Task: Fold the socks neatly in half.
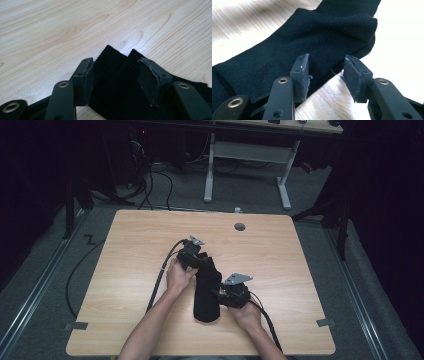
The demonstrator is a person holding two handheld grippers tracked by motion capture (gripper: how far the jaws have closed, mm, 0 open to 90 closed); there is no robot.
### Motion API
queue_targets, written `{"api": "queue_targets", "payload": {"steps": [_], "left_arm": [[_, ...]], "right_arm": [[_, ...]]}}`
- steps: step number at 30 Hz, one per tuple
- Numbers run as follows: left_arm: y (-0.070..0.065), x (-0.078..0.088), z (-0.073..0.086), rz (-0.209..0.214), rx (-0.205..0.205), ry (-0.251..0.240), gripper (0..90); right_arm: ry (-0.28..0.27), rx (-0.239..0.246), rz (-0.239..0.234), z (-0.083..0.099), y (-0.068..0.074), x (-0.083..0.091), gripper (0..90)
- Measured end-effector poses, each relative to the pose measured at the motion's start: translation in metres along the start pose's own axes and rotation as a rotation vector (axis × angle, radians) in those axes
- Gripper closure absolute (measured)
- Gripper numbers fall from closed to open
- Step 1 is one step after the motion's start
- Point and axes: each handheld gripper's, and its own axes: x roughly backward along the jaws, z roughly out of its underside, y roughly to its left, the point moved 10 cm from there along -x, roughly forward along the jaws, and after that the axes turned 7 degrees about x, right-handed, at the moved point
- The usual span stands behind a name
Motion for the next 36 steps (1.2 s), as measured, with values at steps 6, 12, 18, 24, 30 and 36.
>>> {"api": "queue_targets", "payload": {"steps": [6,12,18,24,30,36], "left_arm": [[0.001,-0.008,0.002,0.006,0.007,-0.009,51.3],[0.000,-0.012,0.010,0.029,-0.018,0.015,56.2],[-0.001,-0.011,0.012,0.043,-0.042,0.037,65.5],[-0.006,-0.009,0.012,0.053,-0.087,0.033,81.5],[0.006,0.004,-0.004,0.050,-0.014,-0.060,83.3],[0.017,0.012,-0.013,0.026,0.024,-0.116,83.4]], "right_arm": [[0.001,-0.002,0.001,0.000,0.000,0.000,55.6],[-0.001,-0.001,0.003,0.000,0.000,0.000,55.6],[-0.001,0.000,0.003,0.000,0.000,0.000,55.7],[-0.001,0.000,0.002,0.000,0.000,0.000,55.8],[0.000,0.002,0.003,0.000,0.000,0.000,55.8],[0.000,0.001,0.004,0.000,0.000,0.000,55.8]]}}
